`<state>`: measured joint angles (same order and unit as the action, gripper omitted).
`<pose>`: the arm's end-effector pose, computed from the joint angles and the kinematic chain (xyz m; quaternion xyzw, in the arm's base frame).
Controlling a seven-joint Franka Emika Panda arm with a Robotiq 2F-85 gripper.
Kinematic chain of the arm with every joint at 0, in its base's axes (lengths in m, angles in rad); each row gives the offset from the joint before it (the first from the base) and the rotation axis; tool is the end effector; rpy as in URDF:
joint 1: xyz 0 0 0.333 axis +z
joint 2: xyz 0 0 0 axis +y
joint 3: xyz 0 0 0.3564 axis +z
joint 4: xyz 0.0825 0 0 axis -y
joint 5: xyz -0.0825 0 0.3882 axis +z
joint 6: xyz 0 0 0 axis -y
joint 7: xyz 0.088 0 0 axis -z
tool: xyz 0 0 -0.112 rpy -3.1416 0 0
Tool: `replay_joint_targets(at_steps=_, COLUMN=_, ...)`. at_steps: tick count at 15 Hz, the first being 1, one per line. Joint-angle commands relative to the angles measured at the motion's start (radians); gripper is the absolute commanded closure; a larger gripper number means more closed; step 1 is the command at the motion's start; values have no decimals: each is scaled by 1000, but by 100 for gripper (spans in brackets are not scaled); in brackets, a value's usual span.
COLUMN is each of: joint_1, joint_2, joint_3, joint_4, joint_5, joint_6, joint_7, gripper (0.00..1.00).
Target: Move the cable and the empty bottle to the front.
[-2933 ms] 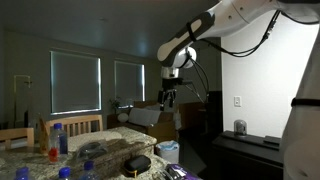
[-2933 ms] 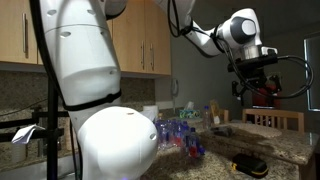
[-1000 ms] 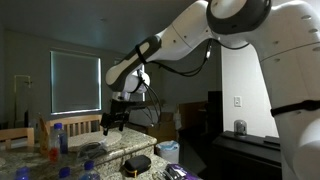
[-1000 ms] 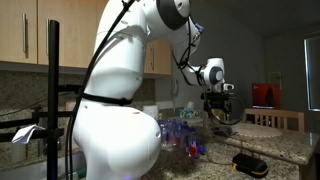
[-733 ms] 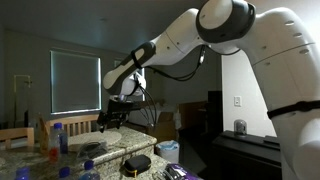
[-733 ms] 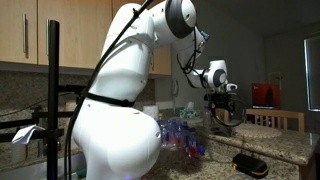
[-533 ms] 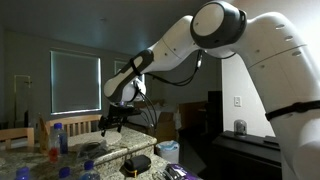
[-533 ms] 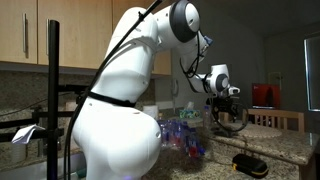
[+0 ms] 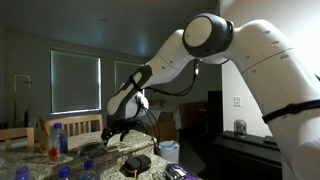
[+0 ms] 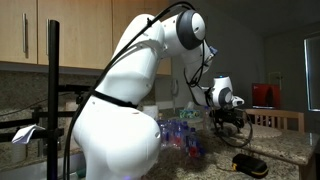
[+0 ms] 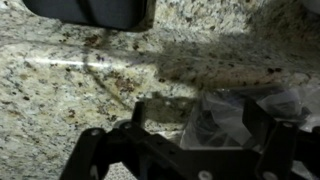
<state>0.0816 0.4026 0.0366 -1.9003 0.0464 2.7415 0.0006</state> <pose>0.6823 0.0768 0.3665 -0.9752 -0.0355 -0.2159 0.0330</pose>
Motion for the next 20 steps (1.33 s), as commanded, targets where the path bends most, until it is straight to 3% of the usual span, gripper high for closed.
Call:
replay_joint_targets(at_steps=1, joint_1=2, joint_2=-27, joint_3=22, joint_4=-27, joint_5=20, joint_6=116, joint_7=42, gripper=0)
replay_joint_targets(at_steps=5, joint_1=21, joint_2=3, joint_3=41, joint_4=13, joint_5=8, joint_6=138, joint_7=51, gripper=0)
replay_joint_targets(at_steps=11, joint_1=157, joint_2=136, joint_3=-117, joint_4=42, joint_5=-149, joint_6=171, joint_7=186, gripper=0)
replay_joint_targets(at_steps=15, joint_1=214, joint_2=203, joint_3=-192, joint_4=87, joint_5=-174, joint_6=164, joint_7=247, gripper=0)
replay_joint_targets(at_steps=17, joint_1=226, joint_2=212, joint_3=-205, joint_4=104, joint_5=-172, joint_6=147, joint_7=246, gripper=0)
replay_joint_targets(at_steps=20, joint_1=193, joint_2=202, joint_3=-159, joint_4=123, joint_5=-135, joint_6=117, joint_7=212, gripper=0)
